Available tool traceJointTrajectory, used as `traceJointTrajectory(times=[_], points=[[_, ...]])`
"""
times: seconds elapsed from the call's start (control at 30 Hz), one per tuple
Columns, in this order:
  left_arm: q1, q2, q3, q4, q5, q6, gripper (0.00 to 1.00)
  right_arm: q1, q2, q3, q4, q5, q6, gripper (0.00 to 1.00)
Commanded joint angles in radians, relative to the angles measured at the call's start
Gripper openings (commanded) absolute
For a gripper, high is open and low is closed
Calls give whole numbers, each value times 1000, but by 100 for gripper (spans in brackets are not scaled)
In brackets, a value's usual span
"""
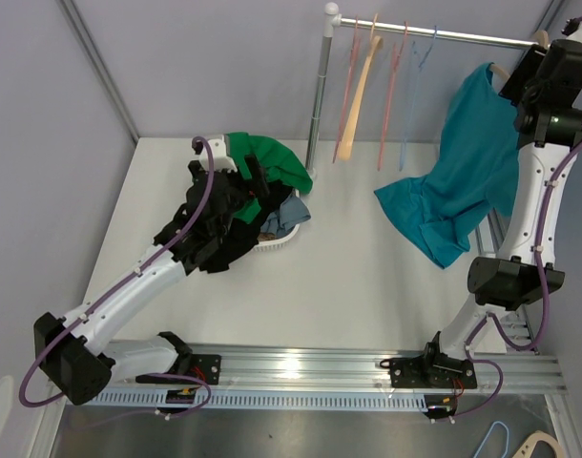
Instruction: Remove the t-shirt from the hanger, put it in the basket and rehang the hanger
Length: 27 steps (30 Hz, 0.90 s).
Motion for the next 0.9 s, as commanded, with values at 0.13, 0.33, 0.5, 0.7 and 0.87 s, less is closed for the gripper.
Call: traceJointTrajectory(times=[0.13, 0.33, 0.5, 0.7, 0.87], points=[[-5, -19, -34, 80, -16, 37, 100, -6, 36, 38, 119, -33, -51, 58], [-5, -10, -42, 89, -14, 43, 100, -4, 51, 21, 174, -50, -56, 44], [-5, -4, -46, 101, -19, 52, 100, -4, 70, 26, 194, -63, -57, 22], [-5, -5, -45, 100, -28, 58, 99, -4, 82, 18, 200, -71, -59, 30], [-5, -7, -49, 106, -36, 66, 99, -4, 94, 15, 211, -73, -62, 27]])
